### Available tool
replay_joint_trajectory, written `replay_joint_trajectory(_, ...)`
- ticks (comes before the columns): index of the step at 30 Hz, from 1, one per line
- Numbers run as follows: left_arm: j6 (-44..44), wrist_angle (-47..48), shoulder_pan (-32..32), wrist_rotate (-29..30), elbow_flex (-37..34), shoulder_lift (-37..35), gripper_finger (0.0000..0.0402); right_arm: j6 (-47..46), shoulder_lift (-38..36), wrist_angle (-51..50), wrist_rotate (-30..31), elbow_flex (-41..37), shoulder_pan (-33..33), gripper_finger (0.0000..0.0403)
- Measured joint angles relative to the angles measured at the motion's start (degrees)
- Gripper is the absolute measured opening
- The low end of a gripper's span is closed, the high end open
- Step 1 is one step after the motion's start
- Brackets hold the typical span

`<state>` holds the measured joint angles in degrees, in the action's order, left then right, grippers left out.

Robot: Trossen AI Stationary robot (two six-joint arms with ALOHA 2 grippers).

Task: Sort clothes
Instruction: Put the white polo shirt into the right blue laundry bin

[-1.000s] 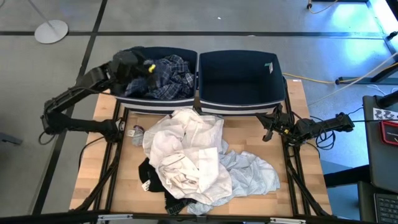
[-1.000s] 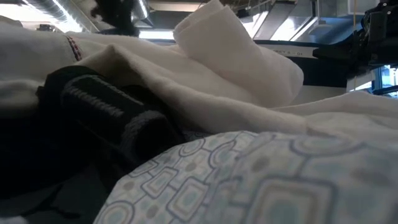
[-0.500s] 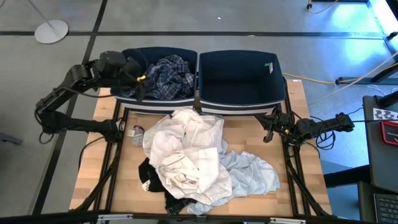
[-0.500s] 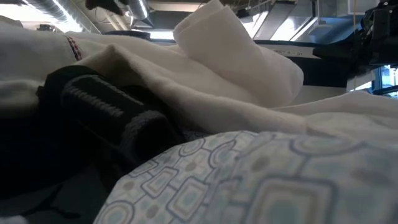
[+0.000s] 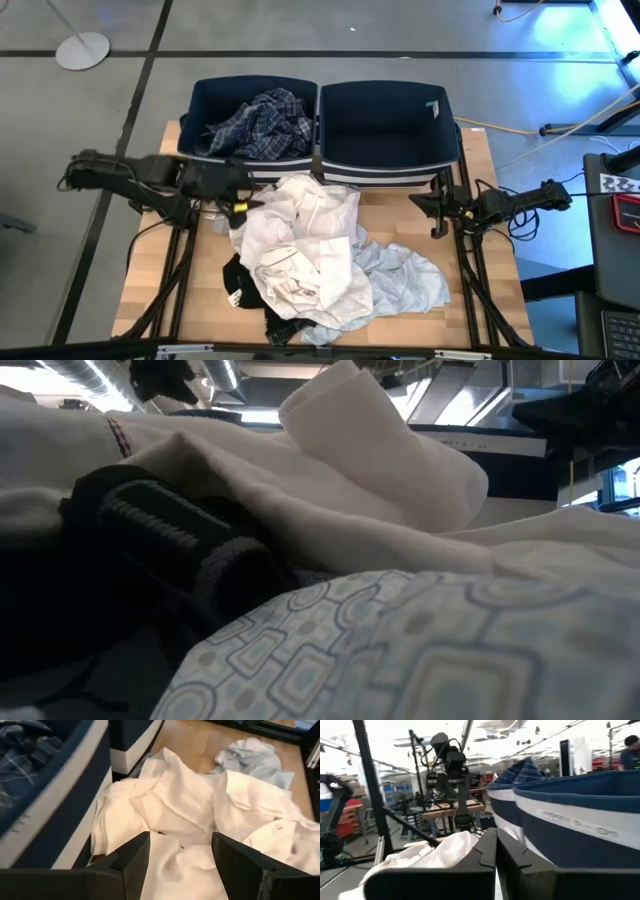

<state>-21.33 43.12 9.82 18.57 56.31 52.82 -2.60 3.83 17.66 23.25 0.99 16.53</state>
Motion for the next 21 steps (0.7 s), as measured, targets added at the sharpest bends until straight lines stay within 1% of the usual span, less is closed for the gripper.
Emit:
replay_joint_trajectory(2,-1.0,-3.0,3.8,3.6,-3.7,-0.1,0.0203,0.9,3.0,3.6,-0.5,0.0,0.0,0.0005)
replay_joint_trajectory(5,-3.7,-6.7,8.9,7.1,-9.0,0.1,0.0203,1.8,8.8,8.7,-2.5,1.3,0.0,0.0005)
replay_joint_trajectory(8,-5.4,-12.2,13.3,10.4,-13.3,0.0,0.0203,1.7,16.3,9.4,-3.4,5.1,0.0,0.0005)
replay_joint_trajectory(11,-7.6,-16.7,17.1,12.9,-17.5,0.1,0.0203,1.6,26.0,9.3,-3.4,10.1,0.0,0.0005)
replay_joint_trajectory(14,-8.3,-22.8,20.4,16.0,-21.8,0.1,0.0203,1.7,36.3,8.8,-3.5,16.6,0.0,0.0005)
replay_joint_trajectory(16,-8.3,-27.2,22.0,18.1,-24.9,0.1,0.0203,1.9,42.6,6.3,-4.3,21.9,0.0,0.0005)
replay_joint_trajectory(18,-8.2,-31.8,22.9,19.9,-27.5,0.1,0.0203,2.0,48.2,2.5,-5.6,28.0,0.0,0.0005)
replay_joint_trajectory(21,-5.8,-36.8,22.8,21.0,-29.6,0.2,0.0203,2.9,56.2,-1.4,-8.3,37.1,0.0,0.0005)
